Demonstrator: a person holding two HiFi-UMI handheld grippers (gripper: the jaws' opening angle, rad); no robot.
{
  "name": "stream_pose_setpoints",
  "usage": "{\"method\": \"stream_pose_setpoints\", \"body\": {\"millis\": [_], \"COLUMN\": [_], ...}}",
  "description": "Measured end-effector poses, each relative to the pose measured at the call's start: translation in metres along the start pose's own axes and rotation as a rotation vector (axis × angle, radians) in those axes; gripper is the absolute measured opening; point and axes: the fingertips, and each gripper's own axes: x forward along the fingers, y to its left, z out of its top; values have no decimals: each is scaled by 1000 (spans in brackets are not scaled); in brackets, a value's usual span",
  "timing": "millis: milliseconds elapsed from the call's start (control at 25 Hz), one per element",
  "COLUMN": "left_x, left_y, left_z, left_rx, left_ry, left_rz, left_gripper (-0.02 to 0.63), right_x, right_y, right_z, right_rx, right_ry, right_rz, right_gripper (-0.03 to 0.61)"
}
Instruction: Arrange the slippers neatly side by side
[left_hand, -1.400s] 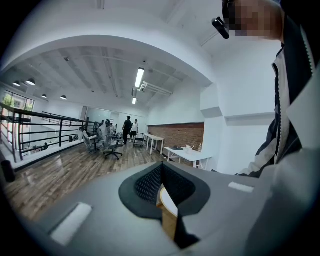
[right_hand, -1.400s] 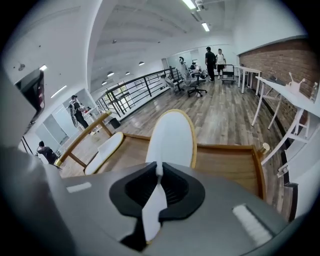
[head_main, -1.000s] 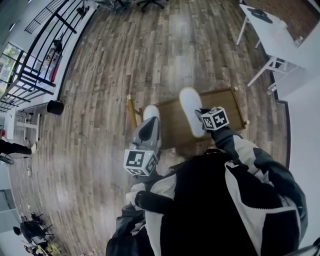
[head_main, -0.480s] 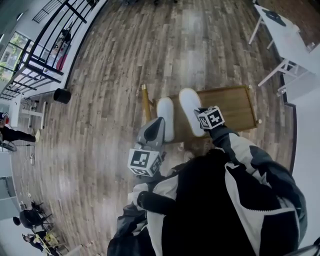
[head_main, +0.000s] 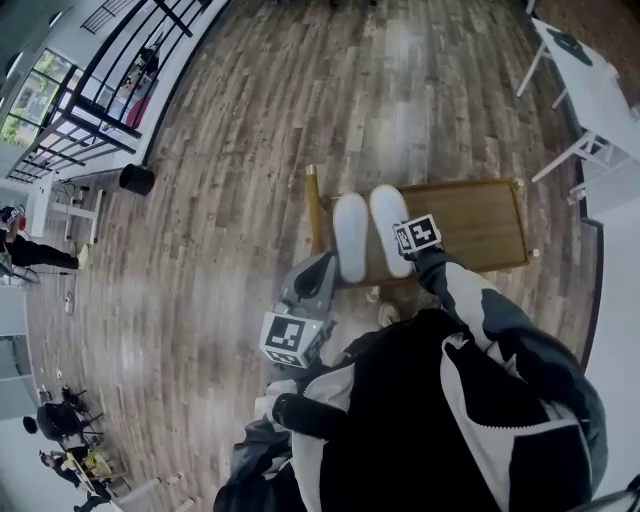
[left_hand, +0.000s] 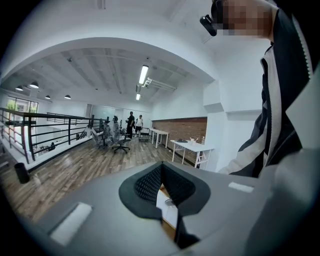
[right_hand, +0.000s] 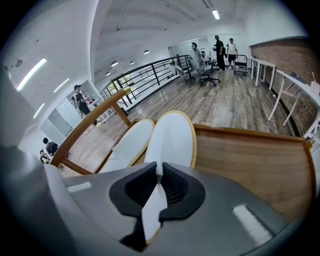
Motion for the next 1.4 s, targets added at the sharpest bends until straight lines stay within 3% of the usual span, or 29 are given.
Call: {"method": "stream_pose_setpoints", "body": {"millis": [360, 440, 480, 560, 960, 1160, 1280, 1400], "left_x": [-24, -26, -26, -27, -12, 7, 27, 51], "left_y": [18, 18, 18, 18, 12, 1, -6, -17], "left_z": [-10, -12, -12, -13, -7, 1, 10, 17], "left_rx": [-15, -17, -18, -18, -15, -20, -29, -35], "left_ry": [9, 9, 9, 8, -14, -30, -39, -47], "left_rz": [50, 52, 52, 48, -3, -62, -91, -127], "left_gripper": [18, 18, 18, 18, 18, 18, 18, 18], "right_x": [23, 25, 27, 28, 7, -30, -67, -110], "right_y": [-8, -5, -3, 2, 6, 10, 9, 6], "right_z": [-11, -14, -15, -15, -10, 15, 45, 64], "right_rx": [-50, -65, -68, -65, -48, -51, -101, -119], "right_ry": [52, 66, 71, 73, 27, -78, -188, -286], "right_rz": [-73, -56, -43, -23, 0, 16, 3, -11], "right_gripper": [34, 67, 121, 169, 201, 163, 41, 3]}}
